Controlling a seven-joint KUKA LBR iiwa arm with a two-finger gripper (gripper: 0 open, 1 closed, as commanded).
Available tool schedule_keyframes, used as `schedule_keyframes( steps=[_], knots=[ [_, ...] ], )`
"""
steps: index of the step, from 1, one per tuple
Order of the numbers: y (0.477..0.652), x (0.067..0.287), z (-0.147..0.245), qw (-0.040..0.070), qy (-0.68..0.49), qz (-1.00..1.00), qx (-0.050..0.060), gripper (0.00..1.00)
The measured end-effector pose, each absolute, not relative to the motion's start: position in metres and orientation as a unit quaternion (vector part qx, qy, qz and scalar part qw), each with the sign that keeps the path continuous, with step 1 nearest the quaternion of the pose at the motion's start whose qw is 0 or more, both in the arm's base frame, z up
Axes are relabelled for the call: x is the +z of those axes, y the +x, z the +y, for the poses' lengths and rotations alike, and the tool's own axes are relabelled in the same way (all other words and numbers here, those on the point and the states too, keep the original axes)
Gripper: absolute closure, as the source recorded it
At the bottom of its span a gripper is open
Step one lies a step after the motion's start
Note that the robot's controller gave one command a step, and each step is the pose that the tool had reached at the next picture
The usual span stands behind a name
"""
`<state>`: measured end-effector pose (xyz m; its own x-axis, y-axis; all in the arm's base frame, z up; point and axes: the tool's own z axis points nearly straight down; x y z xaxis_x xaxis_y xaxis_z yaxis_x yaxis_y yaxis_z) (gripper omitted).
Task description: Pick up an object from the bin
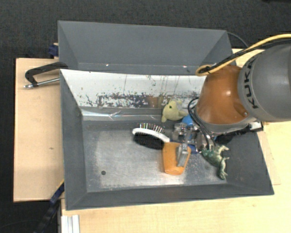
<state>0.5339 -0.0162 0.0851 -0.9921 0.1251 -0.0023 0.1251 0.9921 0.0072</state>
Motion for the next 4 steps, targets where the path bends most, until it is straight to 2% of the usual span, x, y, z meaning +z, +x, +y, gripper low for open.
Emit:
schedule_keyframes(
  steps=[1,2,3,4],
  knots=[
    [0.544,0.072,-0.003,0.0,0.074,0.997,0.0,1.0],
    [0.546,0.072,-0.001,0.001,0.073,0.997,0.0,0.0],
    [0.557,0.111,-0.06,0.006,-0.048,0.999,0.002,0.0],
    [0.537,0.104,-0.113,0.001,-0.022,1.0,-0.001,0.0]
  ],
)
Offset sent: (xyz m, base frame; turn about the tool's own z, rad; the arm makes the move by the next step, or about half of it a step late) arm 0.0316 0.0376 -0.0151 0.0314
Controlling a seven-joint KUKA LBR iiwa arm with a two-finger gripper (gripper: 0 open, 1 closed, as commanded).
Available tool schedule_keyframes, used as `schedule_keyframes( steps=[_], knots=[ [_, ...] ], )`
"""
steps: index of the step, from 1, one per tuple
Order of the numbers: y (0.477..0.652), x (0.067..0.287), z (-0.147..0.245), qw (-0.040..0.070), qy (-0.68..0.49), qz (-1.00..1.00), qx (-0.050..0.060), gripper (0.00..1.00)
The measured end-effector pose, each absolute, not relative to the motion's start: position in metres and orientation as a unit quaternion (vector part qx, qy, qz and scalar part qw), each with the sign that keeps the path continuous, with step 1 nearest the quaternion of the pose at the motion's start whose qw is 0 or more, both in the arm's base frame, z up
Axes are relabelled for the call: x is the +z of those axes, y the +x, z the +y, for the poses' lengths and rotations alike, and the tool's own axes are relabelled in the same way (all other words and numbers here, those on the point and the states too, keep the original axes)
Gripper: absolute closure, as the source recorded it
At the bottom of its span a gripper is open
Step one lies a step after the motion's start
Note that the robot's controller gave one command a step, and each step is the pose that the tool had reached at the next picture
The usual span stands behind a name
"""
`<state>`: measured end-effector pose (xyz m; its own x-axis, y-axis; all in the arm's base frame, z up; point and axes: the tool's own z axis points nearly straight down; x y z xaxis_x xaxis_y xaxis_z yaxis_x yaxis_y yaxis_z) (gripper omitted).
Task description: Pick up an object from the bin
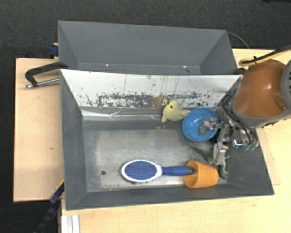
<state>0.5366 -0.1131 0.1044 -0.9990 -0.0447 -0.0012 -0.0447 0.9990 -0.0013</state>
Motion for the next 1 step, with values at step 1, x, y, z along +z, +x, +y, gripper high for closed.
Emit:
schedule_keyframes(
  steps=[1],
  knots=[
    [0.5632,0.0722,-0.1049,0.002,0.02,1.0,0.001,0.0]
  ],
)
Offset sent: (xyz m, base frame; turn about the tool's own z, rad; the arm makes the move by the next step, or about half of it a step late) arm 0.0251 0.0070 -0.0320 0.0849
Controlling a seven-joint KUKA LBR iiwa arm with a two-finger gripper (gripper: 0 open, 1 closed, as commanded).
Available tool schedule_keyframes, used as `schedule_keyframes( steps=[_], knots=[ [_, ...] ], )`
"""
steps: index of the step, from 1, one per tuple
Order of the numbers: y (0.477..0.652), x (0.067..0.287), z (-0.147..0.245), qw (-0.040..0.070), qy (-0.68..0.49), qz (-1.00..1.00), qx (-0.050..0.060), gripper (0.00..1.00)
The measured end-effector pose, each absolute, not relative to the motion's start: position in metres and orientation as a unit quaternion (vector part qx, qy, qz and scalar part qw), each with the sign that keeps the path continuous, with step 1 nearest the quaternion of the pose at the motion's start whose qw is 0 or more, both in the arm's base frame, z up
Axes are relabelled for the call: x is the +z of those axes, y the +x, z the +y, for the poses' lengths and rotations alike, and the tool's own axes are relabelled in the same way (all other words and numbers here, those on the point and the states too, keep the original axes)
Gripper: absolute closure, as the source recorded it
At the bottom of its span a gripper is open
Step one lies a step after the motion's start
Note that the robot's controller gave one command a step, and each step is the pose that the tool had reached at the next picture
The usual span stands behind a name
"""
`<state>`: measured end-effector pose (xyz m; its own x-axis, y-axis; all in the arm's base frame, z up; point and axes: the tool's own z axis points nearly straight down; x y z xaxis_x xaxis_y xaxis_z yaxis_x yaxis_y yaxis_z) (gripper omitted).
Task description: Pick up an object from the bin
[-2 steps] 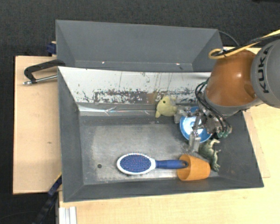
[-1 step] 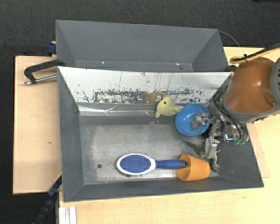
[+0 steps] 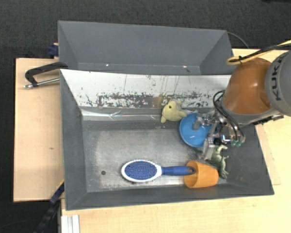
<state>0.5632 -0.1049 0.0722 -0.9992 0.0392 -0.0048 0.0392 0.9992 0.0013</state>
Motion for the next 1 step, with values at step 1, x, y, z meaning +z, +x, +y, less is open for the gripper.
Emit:
schedule_keyframes(
  steps=[1],
  knots=[
    [0.5628,0.0735,-0.1043,0.001,0.019,1.0,0.001,1.0]
  ],
)
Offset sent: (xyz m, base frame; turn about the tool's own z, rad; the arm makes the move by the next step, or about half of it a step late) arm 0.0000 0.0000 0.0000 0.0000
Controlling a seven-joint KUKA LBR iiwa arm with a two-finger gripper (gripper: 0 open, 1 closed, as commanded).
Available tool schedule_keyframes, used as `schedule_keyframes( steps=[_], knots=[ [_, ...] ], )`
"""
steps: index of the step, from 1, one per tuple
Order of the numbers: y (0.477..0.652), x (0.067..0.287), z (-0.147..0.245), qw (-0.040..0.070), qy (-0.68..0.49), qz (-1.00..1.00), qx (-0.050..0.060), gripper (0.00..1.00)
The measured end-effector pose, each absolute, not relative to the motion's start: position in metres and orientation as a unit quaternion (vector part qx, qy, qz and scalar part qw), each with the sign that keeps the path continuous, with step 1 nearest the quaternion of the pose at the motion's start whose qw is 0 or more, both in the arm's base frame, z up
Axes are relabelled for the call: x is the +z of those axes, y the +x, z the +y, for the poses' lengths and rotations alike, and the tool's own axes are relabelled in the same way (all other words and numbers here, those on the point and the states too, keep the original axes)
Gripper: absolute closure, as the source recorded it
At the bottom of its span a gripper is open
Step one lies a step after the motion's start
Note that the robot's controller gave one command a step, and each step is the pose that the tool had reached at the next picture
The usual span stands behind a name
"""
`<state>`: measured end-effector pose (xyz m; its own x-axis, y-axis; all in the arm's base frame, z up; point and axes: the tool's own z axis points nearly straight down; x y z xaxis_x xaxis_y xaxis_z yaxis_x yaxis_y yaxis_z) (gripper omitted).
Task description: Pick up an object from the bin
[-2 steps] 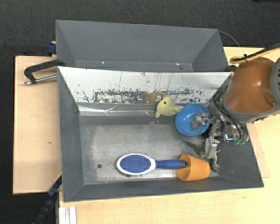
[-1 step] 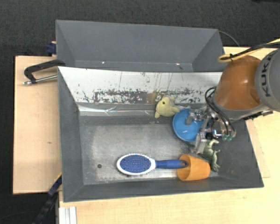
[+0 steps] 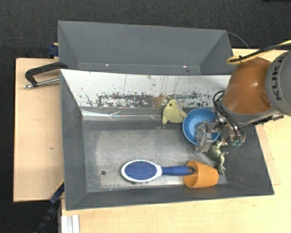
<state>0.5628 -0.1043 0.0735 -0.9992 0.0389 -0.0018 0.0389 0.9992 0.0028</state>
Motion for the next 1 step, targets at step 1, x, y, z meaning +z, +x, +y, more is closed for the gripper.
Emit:
schedule_keyframes(
  steps=[1],
  knots=[
    [0.5579,0.284,-0.1129,0.007,-0.14,0.99,-0.002,1.0]
  ],
)
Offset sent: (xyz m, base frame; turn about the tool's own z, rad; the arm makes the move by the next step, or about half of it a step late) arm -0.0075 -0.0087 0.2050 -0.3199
